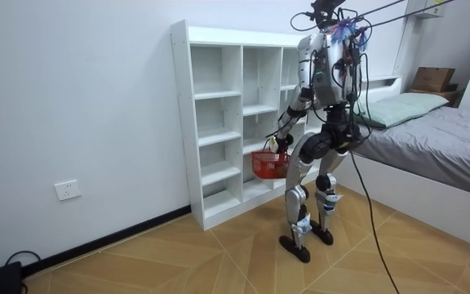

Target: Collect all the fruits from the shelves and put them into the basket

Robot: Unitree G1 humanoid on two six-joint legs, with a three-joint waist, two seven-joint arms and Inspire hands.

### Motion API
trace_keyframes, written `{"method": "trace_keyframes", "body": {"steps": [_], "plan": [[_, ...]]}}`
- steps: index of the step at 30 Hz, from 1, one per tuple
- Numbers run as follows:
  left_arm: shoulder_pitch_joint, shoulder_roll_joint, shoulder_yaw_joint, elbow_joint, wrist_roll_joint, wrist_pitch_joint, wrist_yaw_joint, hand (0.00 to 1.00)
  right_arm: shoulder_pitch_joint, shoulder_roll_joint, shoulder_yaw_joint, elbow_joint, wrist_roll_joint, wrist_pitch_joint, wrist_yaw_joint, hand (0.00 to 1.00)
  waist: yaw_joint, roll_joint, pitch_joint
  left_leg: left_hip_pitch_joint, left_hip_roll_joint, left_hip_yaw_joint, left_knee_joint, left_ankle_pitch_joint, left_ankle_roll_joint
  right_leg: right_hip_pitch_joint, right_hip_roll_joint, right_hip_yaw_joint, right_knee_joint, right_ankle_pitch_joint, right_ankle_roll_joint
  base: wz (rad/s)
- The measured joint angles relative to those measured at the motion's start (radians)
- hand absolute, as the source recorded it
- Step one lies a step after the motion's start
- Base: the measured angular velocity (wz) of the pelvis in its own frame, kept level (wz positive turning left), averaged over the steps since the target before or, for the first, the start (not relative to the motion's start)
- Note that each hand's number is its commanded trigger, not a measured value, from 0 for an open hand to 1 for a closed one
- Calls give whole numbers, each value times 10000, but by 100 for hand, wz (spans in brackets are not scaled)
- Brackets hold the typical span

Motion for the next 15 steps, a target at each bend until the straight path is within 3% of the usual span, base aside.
{"method": "trace_keyframes", "body": {"steps": [4,11,15], "plan": [[19,-38,22,-80,19,-105,-5,100,294,108,39,0,-141,-179,364,100,15,88,-22,-54,-5,-6,-2,6,10,-56,-8,-15,-5,16,6,0],[80,-94,-15,-327,3,-134,-58,100,1280,89,266,188,-297,-172,756,100,45,249,-14,-48,-22,58,-14,8,13,-98,3,20,12,19,2,-2],[61,-97,-182,-343,2,-153,-91,100,1379,94,436,298,-293,-174,845,100,30,282,-11,-37,-32,86,-42,14,11,-108,10,26,18,22,-5,-1]]}}
